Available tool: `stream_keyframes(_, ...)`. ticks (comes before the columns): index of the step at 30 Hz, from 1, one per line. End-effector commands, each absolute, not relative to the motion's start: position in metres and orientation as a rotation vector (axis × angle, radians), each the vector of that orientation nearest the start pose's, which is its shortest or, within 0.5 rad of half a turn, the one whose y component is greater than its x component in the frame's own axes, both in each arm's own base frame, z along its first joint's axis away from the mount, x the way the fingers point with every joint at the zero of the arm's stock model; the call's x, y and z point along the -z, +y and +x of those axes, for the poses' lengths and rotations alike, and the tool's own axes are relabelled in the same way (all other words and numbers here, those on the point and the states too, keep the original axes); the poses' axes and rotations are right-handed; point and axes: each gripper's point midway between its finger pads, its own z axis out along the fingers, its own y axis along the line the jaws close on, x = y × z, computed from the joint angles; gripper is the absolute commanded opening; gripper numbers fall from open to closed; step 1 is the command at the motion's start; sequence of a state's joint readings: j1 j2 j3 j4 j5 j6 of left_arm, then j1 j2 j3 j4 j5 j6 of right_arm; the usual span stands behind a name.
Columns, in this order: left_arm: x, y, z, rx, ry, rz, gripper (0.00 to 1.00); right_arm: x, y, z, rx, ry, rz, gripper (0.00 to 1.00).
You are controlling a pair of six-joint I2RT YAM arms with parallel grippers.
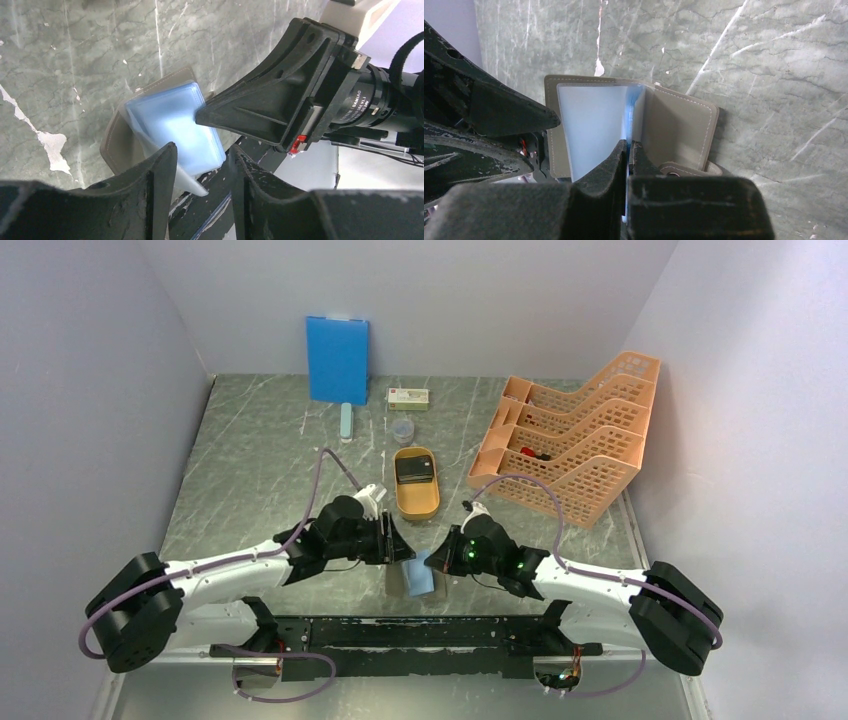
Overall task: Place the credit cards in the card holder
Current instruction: Turn over the card slot in the card holder.
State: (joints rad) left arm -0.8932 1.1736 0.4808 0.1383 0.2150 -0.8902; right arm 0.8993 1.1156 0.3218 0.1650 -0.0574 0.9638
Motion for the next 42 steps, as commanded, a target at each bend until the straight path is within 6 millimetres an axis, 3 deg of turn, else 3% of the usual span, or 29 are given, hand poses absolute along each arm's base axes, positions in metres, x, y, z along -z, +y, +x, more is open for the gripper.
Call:
stream_keyframes(1,-0.135,-0.310,0.160,1.266,2.278,0.162,0.48,-0.064,0.271,0.160,-1.050,2.399,0.037,0.00)
stream_keyframes(4,-0.162,-0.311,0.163,1.300,2.209,0.150,0.53,-0.064,0.270,0.161,-1.047,2.397,0.039,0.00)
stream_keyframes(7,-0.165,-0.322,0.159,1.340,2.216,0.169,0.52,-0.064,0.271,0.161,-1.052,2.394,0.041,0.00)
stream_keyframes(13,-0.117,-0.335,0.145,1.281,2.351,0.195,0.38,-0.065,0.274,0.161,-1.068,2.393,0.040,0.00)
stream_keyframes(17,-0.078,-0.321,0.144,1.152,2.454,0.156,0.31,-0.066,0.274,0.160,-1.066,2.392,0.034,0.00)
stream_keyframes(22,-0.047,-0.308,0.139,1.076,2.514,0.147,0.30,-0.065,0.271,0.157,-1.066,2.394,0.033,0.00)
stream_keyframes(26,-0.037,-0.306,0.137,1.069,2.529,0.155,0.36,-0.062,0.271,0.153,-1.094,2.397,0.029,0.00)
stream_keyframes(30,-0.043,-0.310,0.136,1.109,2.499,0.176,0.57,-0.063,0.273,0.151,-1.122,2.397,0.030,0.00)
stream_keyframes(34,-0.050,-0.310,0.135,1.149,2.461,0.181,0.71,-0.062,0.274,0.151,-1.124,2.401,0.033,0.00)
stream_keyframes(42,-0.052,-0.314,0.133,1.181,2.436,0.215,0.75,-0.062,0.277,0.149,-1.162,2.406,0.057,0.00)
